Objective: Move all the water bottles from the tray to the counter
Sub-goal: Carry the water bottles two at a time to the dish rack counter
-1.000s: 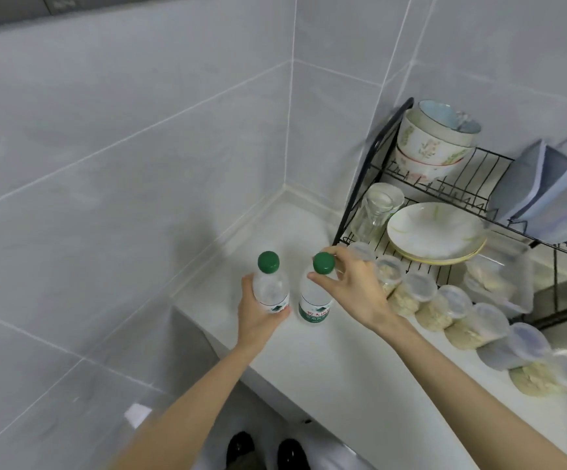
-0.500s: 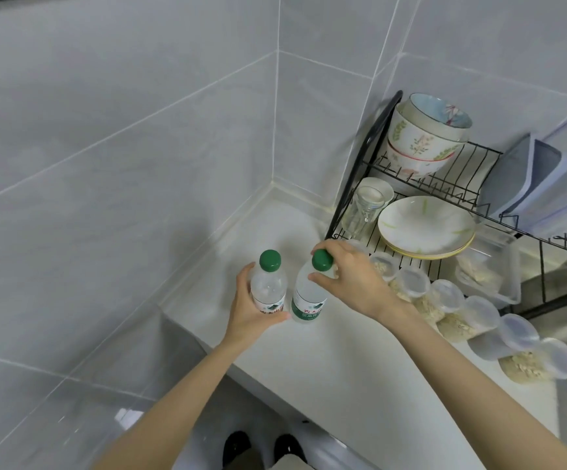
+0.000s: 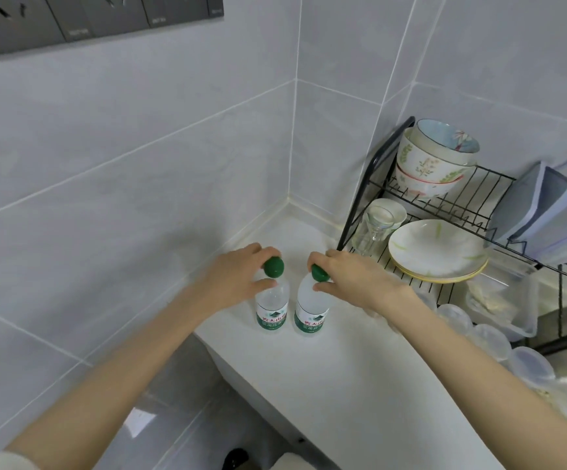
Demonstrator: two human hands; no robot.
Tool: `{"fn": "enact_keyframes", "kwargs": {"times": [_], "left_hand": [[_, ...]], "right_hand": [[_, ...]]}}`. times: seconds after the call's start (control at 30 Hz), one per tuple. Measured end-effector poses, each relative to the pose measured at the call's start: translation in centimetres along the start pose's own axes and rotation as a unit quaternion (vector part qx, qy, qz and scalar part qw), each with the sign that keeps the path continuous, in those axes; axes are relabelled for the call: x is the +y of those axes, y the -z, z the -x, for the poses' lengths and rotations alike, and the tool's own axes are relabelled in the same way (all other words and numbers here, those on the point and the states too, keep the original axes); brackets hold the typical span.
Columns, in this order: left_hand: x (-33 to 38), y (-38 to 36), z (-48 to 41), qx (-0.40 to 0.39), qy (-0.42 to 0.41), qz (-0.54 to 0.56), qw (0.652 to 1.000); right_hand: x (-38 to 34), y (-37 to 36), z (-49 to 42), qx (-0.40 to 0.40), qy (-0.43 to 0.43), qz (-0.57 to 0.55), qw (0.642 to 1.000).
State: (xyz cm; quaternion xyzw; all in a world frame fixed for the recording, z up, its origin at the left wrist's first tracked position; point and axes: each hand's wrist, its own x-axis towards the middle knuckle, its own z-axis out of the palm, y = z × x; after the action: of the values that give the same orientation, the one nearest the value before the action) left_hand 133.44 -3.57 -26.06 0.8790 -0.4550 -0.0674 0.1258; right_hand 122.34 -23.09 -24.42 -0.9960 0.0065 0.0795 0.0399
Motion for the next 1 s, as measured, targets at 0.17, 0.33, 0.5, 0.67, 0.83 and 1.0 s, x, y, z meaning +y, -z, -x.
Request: {"fn": "enact_keyframes", "kwargs": {"times": [0.17, 0.33, 0.5, 0.67, 0.83, 1.0], "left_hand": [[1.1, 0.2, -0.8, -0.023, -0.025, -0.090, 0.995], [0.6, 0.1, -1.6, -0.031, -0.010, -0.028, 0.999], [-0.9, 2.3, -6.2, -0.023, -0.022, 0.015, 0.999], [-1.7, 3.4, -10.3, -0.027, -0.042, 0.026, 0.998], [-4.3, 3.9, -16.9, -0.021, -0.065, 0.044, 0.997], [-6.2, 3.0, -22.1, 0.003, -0.076, 0.073, 0.994]], "right_hand": [[0.7, 0.0, 0.0, 0.020, 0.016, -0.021, 0.999], [1.2, 0.0, -0.3, 0.045, 0.016, -0.028, 0.998], [2.7, 2.0, -3.7, 0.072, -0.032, -0.080, 0.994], [3.2, 2.3, -6.6, 0.082, -0.080, -0.125, 0.985], [4.5, 3.0, -12.2, 0.095, -0.145, -0.190, 0.966], [6.2, 2.6, -16.5, 0.116, -0.215, -0.266, 0.933]]}}
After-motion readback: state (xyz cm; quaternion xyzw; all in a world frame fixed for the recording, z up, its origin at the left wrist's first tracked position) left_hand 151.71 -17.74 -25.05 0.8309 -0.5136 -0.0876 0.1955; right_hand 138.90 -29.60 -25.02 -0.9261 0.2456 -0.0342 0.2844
